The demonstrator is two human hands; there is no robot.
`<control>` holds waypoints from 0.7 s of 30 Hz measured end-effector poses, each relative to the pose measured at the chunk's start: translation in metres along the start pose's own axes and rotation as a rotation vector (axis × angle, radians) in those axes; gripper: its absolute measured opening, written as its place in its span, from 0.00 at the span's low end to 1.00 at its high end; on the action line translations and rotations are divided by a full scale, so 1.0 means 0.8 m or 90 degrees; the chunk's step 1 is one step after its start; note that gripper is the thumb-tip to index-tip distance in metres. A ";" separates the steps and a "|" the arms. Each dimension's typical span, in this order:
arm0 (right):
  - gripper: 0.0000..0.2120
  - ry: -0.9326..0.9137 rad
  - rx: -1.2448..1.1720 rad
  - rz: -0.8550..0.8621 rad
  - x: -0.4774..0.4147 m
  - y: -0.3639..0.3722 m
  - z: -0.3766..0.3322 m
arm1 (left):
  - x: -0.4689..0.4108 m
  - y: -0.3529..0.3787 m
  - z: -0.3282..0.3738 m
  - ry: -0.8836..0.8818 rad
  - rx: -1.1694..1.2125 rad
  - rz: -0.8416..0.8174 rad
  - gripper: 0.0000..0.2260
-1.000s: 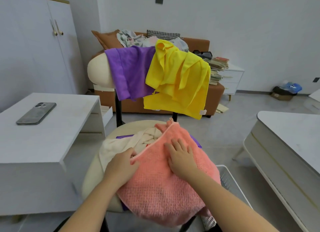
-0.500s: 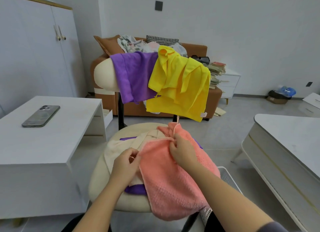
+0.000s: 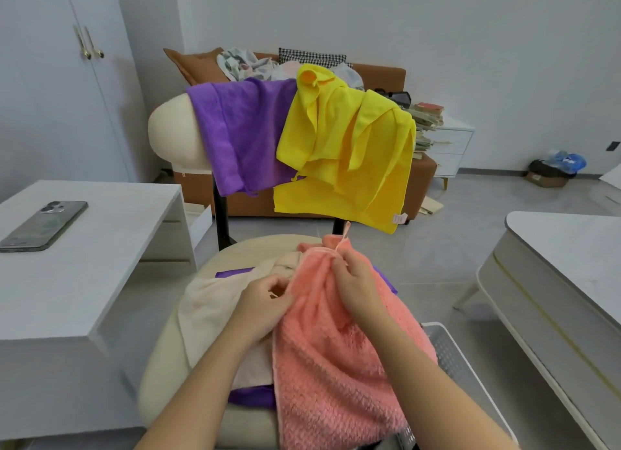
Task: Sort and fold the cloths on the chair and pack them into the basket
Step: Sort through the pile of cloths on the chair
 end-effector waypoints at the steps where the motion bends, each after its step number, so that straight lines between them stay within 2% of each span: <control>1: 0.12 0.021 -0.051 0.023 -0.001 -0.008 0.007 | 0.001 0.012 0.002 -0.011 0.022 -0.070 0.02; 4: 0.11 0.100 -0.152 0.078 -0.006 -0.027 0.036 | 0.013 0.043 0.001 -0.081 0.092 -0.249 0.05; 7: 0.12 0.143 -0.185 0.130 -0.017 -0.035 0.052 | 0.019 0.052 -0.003 -0.132 0.165 -0.310 0.06; 10: 0.14 0.153 -0.188 0.144 -0.022 -0.040 0.056 | 0.013 0.051 -0.019 -0.195 0.245 -0.230 0.07; 13: 0.14 0.149 -0.177 0.124 -0.018 -0.039 0.050 | 0.003 0.048 -0.027 -0.203 0.261 -0.121 0.08; 15: 0.14 0.141 -0.174 0.097 -0.014 -0.037 0.043 | -0.001 0.042 -0.025 -0.177 0.220 -0.069 0.08; 17: 0.10 0.084 -0.153 0.048 -0.010 -0.036 0.032 | -0.003 0.035 -0.017 -0.126 0.148 -0.047 0.14; 19: 0.14 0.027 -0.091 -0.030 -0.007 -0.032 0.023 | 0.000 0.035 -0.006 -0.045 0.016 -0.079 0.19; 21: 0.10 0.017 -0.045 -0.060 -0.010 -0.033 0.018 | 0.005 0.037 0.000 0.016 -0.117 -0.135 0.17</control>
Point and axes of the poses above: each hand's wrist, its own x-axis away from the middle knuckle, its own y-axis out of the palm, z = x × y, the point moved 6 cm from there along -x, towards the middle knuckle, and after that the axes turned 13 degrees about -x, right-handed, at the moved point
